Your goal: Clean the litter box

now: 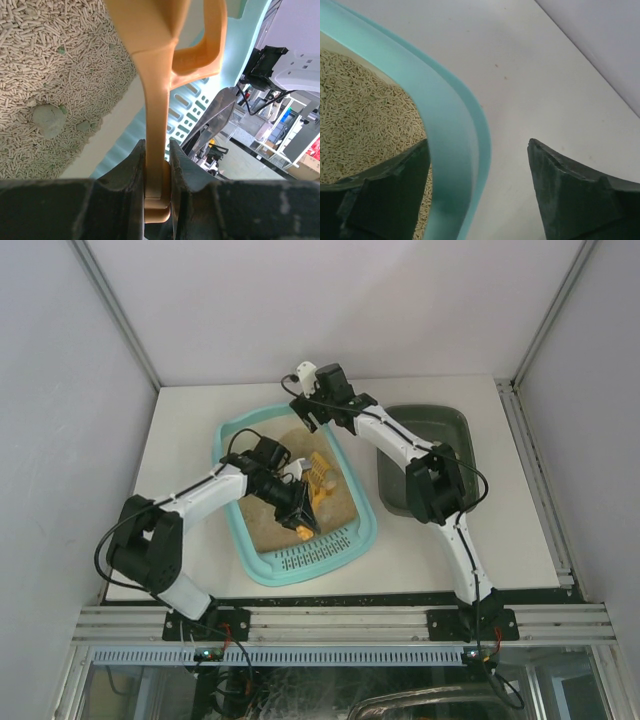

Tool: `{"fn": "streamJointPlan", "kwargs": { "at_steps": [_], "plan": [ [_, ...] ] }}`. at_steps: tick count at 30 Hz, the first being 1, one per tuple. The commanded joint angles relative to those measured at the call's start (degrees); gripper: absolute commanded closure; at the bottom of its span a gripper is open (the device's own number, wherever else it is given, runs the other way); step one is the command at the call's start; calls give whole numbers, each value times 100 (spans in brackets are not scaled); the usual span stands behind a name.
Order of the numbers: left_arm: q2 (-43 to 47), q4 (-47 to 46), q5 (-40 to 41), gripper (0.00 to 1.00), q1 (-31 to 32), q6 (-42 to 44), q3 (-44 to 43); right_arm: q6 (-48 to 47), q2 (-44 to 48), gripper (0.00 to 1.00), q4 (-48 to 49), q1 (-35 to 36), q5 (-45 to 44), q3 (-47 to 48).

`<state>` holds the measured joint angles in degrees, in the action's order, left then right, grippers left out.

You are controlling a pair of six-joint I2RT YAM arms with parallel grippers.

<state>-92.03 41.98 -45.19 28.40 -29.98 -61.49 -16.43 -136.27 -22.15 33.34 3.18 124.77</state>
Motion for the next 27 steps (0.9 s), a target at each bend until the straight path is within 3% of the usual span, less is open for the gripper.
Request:
{"fn": "streamJointPlan", "kwargs": {
  "at_steps": [1,5,17,21,27],
  "plan": [
    [578,-690,-87,100,-204,-200,394,96,159,13,79,4,-5,102],
    [719,-818,-17,100,-271,-282,616,251,250,1,72,36,119,139],
    [1862,-1834,-188,100,-566,-761,1588,933,889,0,-13,-126,415,-24],
    [2206,-2050,-132,100,-717,-821,1921,953,1098,0,47,-135,134,-152],
    [3210,-3299,-403,100,-987,-1092,2374,315,1613,0,451,-153,-880,-975]
  ]
}}
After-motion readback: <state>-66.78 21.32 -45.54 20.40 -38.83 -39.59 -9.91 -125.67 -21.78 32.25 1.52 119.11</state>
